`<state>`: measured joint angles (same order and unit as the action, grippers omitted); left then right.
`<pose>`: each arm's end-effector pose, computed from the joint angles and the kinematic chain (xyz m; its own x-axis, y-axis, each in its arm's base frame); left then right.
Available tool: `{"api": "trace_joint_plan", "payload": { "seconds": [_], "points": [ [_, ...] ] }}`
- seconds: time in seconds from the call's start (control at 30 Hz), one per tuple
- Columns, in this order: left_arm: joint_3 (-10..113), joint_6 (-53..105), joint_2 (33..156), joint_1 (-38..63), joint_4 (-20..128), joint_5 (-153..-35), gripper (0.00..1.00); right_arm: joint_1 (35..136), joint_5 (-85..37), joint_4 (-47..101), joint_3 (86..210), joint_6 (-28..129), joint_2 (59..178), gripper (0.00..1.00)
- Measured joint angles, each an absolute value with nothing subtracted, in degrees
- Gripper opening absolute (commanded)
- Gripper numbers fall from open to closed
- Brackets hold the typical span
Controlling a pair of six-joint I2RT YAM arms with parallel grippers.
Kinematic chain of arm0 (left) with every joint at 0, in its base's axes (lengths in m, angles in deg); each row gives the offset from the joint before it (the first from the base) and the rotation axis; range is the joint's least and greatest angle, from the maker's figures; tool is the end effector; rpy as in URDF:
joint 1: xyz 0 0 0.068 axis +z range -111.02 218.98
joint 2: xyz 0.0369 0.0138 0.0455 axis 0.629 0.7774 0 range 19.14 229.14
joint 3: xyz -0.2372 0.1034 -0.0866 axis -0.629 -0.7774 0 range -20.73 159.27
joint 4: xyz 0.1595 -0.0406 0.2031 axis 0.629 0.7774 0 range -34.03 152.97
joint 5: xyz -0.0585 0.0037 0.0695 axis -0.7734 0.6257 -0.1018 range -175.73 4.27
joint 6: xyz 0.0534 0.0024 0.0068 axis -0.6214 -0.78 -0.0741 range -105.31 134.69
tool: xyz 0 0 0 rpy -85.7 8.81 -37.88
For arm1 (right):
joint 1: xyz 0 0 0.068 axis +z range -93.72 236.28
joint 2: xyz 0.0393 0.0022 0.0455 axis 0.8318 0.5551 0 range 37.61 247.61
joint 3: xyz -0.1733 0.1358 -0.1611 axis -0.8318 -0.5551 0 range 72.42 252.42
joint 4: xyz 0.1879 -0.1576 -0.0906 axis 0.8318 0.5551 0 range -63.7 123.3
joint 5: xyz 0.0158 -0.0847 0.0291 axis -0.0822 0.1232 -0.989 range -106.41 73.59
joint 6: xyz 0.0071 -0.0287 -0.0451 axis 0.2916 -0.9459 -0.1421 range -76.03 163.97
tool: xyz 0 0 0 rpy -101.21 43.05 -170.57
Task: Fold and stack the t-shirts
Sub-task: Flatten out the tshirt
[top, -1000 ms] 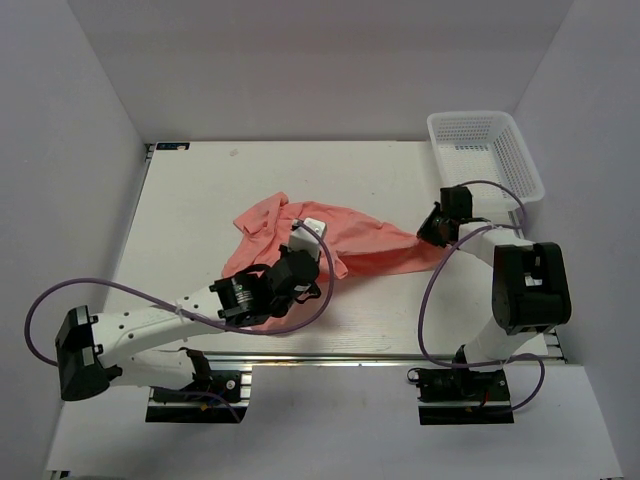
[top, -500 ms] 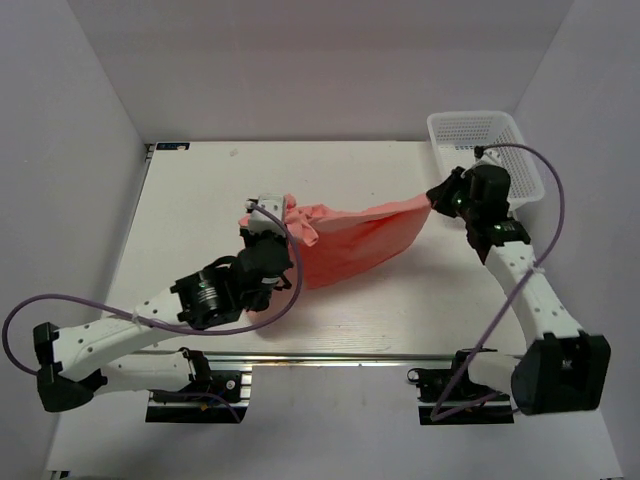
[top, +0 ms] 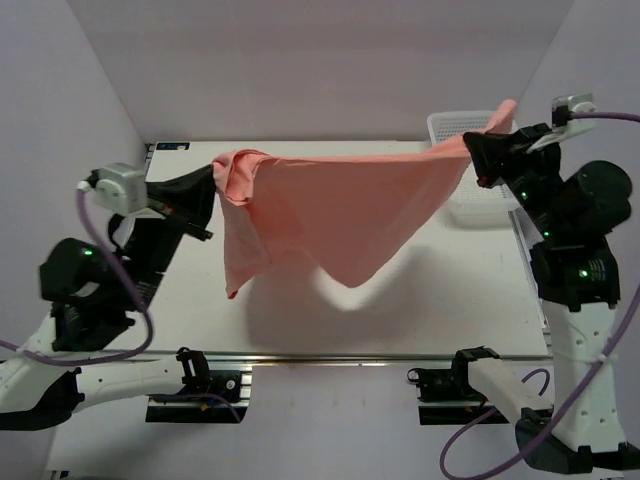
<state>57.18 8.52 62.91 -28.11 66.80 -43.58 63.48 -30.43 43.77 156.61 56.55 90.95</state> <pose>0.0572 -0.0742 0.5230 0.2008 -0.2703 -0.9416 0.4238 0.8905 -0.1652 0.1453 0.0272 0.5276 0.1466 0.2314 -0.9617 -0.3968 0.9044 0.1571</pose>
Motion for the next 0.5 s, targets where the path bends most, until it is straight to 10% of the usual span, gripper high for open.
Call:
{"api": "trace_joint_plan", "payload": {
  "seconds": [0.5],
  "points": [
    [91.6, 2.4, 70.1, -28.2, 87.0, -80.6, 0.0, 63.4, -34.6, 45.9, 169.0, 52.7, 80.1, 0.0]
  ]
}}
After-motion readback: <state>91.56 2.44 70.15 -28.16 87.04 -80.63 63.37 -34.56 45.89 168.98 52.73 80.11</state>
